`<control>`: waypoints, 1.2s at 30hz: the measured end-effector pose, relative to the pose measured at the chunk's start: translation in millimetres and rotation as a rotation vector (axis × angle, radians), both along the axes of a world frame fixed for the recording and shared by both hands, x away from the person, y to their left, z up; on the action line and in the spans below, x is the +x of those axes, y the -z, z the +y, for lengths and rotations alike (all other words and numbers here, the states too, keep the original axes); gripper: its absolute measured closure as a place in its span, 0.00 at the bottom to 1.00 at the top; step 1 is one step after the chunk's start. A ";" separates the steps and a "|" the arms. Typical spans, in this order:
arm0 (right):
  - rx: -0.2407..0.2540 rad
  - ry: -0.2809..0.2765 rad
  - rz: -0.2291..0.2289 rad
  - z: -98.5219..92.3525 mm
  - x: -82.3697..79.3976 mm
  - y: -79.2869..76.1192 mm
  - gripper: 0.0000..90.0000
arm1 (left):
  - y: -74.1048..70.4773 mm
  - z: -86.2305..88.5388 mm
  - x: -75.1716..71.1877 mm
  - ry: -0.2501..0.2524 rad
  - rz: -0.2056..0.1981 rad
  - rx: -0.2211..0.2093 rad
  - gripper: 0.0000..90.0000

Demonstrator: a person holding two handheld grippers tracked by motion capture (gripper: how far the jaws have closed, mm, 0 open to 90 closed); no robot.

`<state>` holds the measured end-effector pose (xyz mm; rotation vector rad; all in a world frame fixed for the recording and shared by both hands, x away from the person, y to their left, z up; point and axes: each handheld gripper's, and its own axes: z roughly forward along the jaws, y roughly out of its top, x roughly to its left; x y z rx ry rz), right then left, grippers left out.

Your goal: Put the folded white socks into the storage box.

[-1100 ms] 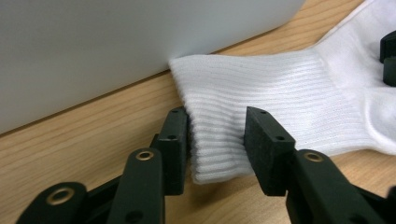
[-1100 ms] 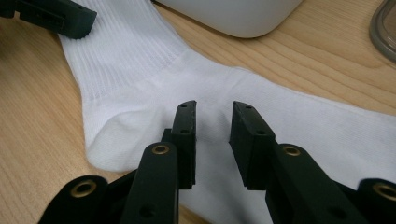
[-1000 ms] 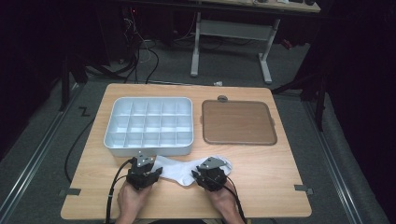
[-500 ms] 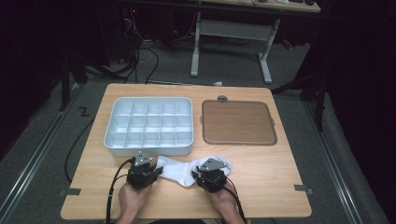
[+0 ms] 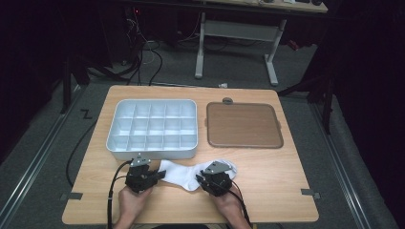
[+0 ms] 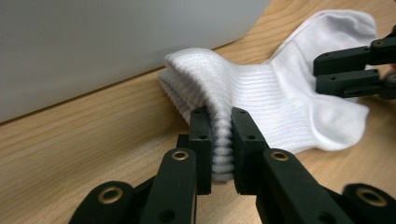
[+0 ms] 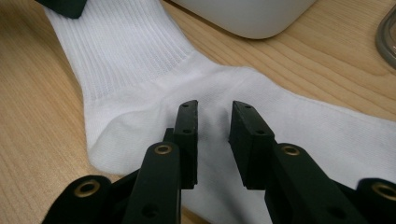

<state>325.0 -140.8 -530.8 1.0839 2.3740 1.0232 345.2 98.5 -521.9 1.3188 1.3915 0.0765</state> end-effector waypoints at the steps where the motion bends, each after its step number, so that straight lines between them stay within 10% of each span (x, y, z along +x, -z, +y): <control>1: -0.002 0.000 -0.001 0.1 0.0 0.0 0.81 | -1.2 1.0 -0.3 0.002 0.002 -0.007 0.90; 36: 0.008 -0.022 -0.002 33.8 -1.0 1.1 0.80 | -56.4 16.1 -4.7 0.082 -0.057 -0.133 0.90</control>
